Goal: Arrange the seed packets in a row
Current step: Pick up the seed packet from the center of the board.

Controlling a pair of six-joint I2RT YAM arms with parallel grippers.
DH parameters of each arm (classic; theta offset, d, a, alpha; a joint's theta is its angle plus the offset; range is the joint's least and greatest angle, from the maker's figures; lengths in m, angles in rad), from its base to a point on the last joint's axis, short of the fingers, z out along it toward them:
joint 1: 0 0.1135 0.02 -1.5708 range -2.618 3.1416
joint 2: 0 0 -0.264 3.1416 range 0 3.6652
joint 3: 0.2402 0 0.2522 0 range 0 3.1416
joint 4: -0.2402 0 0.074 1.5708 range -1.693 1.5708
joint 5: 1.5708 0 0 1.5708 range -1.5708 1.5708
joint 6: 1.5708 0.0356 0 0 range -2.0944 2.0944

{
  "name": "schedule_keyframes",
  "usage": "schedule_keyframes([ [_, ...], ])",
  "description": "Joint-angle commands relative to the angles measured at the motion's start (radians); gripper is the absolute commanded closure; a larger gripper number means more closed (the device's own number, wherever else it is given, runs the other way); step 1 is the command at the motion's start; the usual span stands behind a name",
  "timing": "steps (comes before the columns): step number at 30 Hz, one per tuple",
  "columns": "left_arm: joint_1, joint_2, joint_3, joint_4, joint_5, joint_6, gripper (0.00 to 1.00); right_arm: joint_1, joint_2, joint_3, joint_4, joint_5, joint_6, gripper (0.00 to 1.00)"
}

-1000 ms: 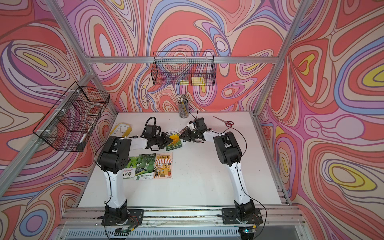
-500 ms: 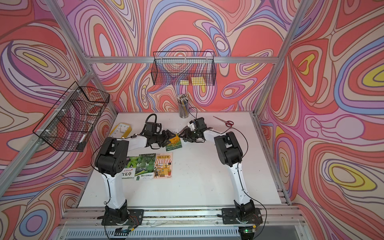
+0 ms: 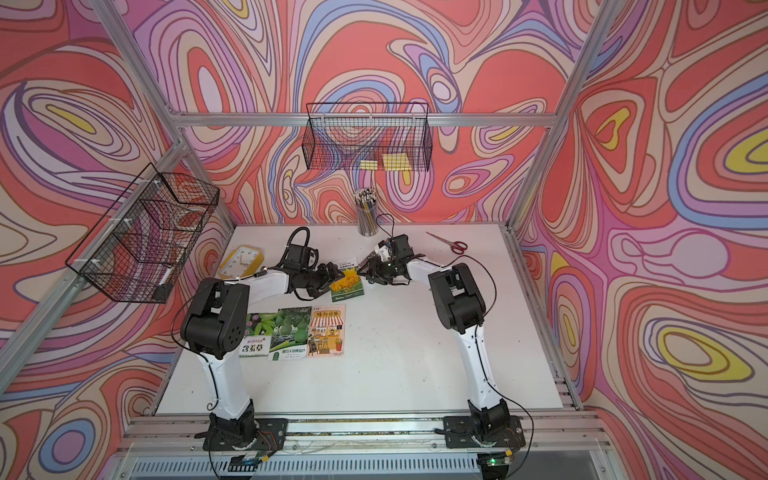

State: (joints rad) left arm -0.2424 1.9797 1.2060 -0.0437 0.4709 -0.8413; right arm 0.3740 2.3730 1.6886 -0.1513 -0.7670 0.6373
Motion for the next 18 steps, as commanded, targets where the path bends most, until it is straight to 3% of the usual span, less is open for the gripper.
schedule_keyframes([
  [1, 0.0, 0.075, 0.01, -0.027, 0.005, -0.012, 0.18, 0.017, 0.024, 0.0, -0.089, 0.051, -0.009, 0.47],
  [6, -0.014, 0.129, 0.023, 0.023, 0.063, -0.049, 0.18, 0.046, 0.055, 0.018, -0.073, 0.044, 0.01, 0.49],
  [15, -0.025, 0.132, 0.028, 0.028, 0.086, -0.049, 0.18, 0.04, 0.004, -0.035, -0.015, 0.103, 0.032, 0.87],
  [18, -0.026, 0.116, 0.029, 0.019, 0.089, -0.045, 0.18, 0.031, -0.025, -0.052, -0.014, 0.122, 0.019, 0.93],
])
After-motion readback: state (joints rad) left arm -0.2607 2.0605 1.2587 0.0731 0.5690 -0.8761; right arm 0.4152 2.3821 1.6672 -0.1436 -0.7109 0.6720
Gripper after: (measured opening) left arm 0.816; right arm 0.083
